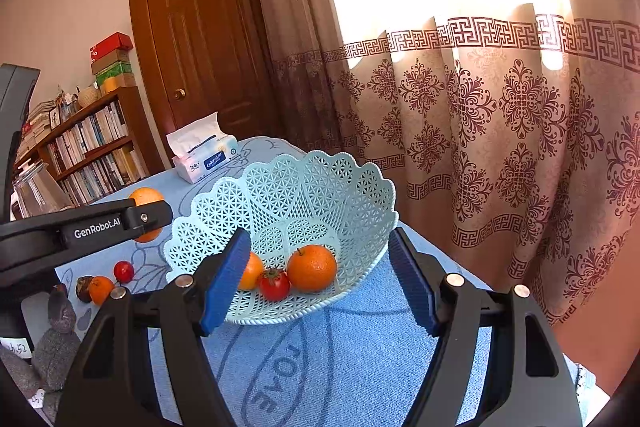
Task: Organize fruits
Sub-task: 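Lower the held orange into the mint basket and open the left tool, then move the left tool to the fruit row and grasp a small yellow-brown fruit, then grasp a tangerine with the right tool while the left tool holds the yellow fruit, then carry the tangerine into the basket and open the right tool, then carry the yellow fruit into the basket and open the left tool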
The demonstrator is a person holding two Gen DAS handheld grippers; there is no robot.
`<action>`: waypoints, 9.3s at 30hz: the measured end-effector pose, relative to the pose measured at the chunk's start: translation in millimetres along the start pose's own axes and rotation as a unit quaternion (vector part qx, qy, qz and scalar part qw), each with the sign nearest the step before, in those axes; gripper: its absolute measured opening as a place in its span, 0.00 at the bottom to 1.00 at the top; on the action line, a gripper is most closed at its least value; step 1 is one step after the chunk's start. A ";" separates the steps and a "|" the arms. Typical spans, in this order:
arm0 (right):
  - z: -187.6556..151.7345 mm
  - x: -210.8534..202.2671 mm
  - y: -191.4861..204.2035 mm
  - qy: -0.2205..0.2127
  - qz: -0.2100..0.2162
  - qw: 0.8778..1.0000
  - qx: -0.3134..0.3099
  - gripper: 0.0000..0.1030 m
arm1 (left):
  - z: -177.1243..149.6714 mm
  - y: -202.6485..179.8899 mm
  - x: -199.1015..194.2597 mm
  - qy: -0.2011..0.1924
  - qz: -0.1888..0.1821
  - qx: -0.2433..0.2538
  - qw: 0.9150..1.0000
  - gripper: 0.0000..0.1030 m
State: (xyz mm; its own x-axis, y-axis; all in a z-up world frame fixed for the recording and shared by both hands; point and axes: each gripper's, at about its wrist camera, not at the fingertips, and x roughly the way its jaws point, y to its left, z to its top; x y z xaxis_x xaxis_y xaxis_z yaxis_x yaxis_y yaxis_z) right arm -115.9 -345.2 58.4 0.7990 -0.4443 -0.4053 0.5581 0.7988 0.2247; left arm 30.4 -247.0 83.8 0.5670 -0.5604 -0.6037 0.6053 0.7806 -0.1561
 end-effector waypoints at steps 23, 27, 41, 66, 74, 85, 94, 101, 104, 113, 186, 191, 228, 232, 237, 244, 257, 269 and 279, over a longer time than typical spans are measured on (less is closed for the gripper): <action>0.0 0.8 0.2 0.001 -0.003 1.000 0.002 0.72 | -11.4 44.6 -6.4 -0.001 0.042 -0.068 0.997 0.71; -0.4 -0.3 0.8 -0.002 -0.001 1.000 0.000 0.80 | -16.9 51.2 -12.4 -0.006 0.056 -0.073 0.996 0.78; 0.4 -1.1 3.6 -0.005 0.007 1.000 -0.008 0.80 | -34.3 72.9 -36.4 -0.030 0.111 -0.076 0.990 0.90; -0.2 -4.7 7.1 -0.013 0.010 1.000 -0.014 0.80 | -95.3 161.1 -102.5 -0.024 0.206 -0.131 0.969 0.90; 0.1 -5.8 7.2 -0.015 0.010 1.000 -0.015 0.80 | -106.0 175.9 -105.3 -0.012 0.219 -0.140 0.966 0.90; 0.0 -6.1 8.3 -0.014 0.013 1.000 -0.019 0.81 | -89.7 175.4 -60.5 0.045 0.201 -0.105 0.973 0.57; -0.6 -5.0 11.3 -0.013 0.013 0.999 -0.026 0.81 | -84.1 186.6 -42.0 0.068 0.190 -0.122 0.972 0.38; -0.8 -5.2 12.9 -0.014 0.008 0.999 -0.029 0.81 | -87.1 186.6 -49.5 0.051 0.177 -0.127 0.975 0.26; -1.2 -5.1 12.1 -0.015 0.002 1.000 -0.027 0.81 | -87.1 184.2 -56.8 0.033 0.178 -0.127 0.975 0.26; -1.8 -8.1 22.7 -0.023 -0.012 0.998 -0.053 0.81 | -87.7 185.9 -80.7 -0.016 0.192 -0.143 0.971 0.26; -57.9 69.7 220.0 0.242 0.234 0.925 -0.174 0.39 | -87.2 195.0 -102.9 -0.046 0.221 -0.180 0.957 0.26; -57.0 62.6 211.3 0.240 0.232 0.928 -0.165 0.39 | -86.9 194.6 -103.2 -0.047 0.221 -0.180 0.957 0.26; -16.3 20.1 157.4 0.186 0.209 0.953 -0.120 0.39 | -85.4 187.6 -107.2 -0.053 0.204 -0.178 0.961 0.26; -5.1 18.6 137.8 0.173 0.190 0.960 -0.108 0.39 | -85.5 187.3 -107.0 -0.052 0.203 -0.178 0.961 0.26; 11.3 21.8 112.7 0.159 0.165 0.970 -0.087 0.39 | -86.2 185.6 -106.6 -0.051 0.202 -0.176 0.962 0.26; 29.3 42.3 85.3 0.159 0.140 0.976 -0.050 0.39 | -87.0 185.4 -105.2 -0.048 0.201 -0.175 0.963 0.26; 22.8 84.0 76.5 0.203 0.128 0.971 -0.013 0.41 | -87.1 185.4 -105.0 -0.048 0.201 -0.175 0.963 0.26; 21.7 64.0 64.8 0.126 0.064 0.989 -0.034 0.50 | -87.3 185.7 -103.7 -0.047 0.200 -0.174 0.963 0.26; 24.1 59.5 54.2 0.075 0.024 0.995 -0.053 0.56 | -88.7 188.4 -102.0 -0.041 0.158 -0.189 0.968 0.26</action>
State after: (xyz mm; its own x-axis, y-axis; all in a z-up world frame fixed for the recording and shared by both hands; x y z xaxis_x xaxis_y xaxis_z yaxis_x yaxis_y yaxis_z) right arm -32.7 -338.1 67.9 0.7767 -0.3459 -0.5264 0.4879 0.8589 0.1555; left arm 37.1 -18.2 46.6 0.7424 -0.2844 -0.6066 0.1553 0.9538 -0.2571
